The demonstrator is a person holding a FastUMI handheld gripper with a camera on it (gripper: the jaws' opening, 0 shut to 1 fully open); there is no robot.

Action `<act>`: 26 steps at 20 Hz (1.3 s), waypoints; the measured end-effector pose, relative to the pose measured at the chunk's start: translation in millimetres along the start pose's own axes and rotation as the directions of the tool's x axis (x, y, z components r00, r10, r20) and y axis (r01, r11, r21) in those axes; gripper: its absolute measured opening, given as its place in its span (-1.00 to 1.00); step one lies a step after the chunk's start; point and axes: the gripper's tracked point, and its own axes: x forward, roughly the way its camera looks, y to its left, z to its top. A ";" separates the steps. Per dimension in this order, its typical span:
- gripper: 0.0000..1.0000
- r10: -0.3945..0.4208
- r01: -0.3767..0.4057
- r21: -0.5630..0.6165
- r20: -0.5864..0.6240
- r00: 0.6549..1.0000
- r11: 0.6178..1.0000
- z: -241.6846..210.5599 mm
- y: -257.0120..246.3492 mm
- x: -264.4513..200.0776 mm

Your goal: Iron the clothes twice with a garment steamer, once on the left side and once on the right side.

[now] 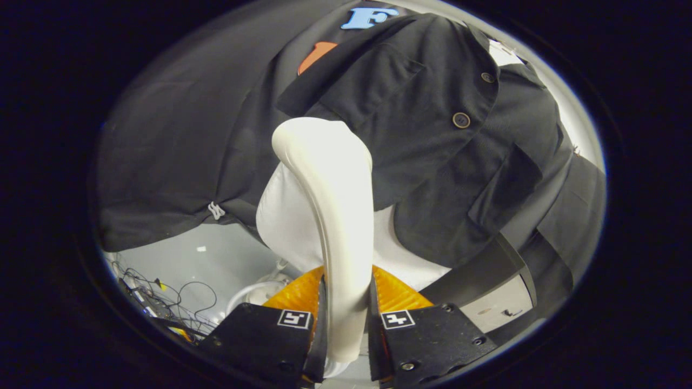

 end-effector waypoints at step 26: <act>-0.32 -0.014 -0.043 0.481 0.115 0.993 0.876 -224.3 -318.0 -270.7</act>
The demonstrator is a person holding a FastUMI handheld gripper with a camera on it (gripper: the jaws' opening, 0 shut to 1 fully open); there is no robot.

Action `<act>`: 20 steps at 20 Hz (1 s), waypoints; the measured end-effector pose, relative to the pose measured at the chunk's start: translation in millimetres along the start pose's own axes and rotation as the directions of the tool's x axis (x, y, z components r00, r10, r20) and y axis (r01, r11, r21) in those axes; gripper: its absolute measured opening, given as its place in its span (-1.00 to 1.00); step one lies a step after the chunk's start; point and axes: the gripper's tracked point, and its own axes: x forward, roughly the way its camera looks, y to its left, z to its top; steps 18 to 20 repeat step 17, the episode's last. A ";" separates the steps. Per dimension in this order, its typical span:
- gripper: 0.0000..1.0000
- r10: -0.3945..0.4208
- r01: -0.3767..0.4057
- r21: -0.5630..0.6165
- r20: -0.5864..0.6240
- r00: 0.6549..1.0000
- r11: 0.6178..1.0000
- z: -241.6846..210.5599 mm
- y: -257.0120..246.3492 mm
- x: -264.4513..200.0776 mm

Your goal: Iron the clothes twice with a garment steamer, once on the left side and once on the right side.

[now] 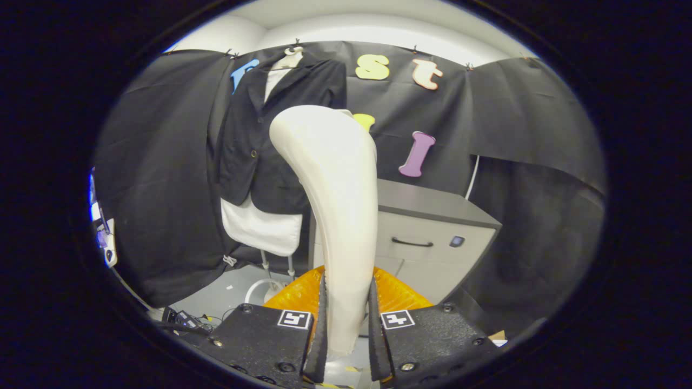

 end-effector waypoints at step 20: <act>-0.32 -0.042 0.066 0.195 -0.124 0.991 0.979 -127.2 -120.5 -63.8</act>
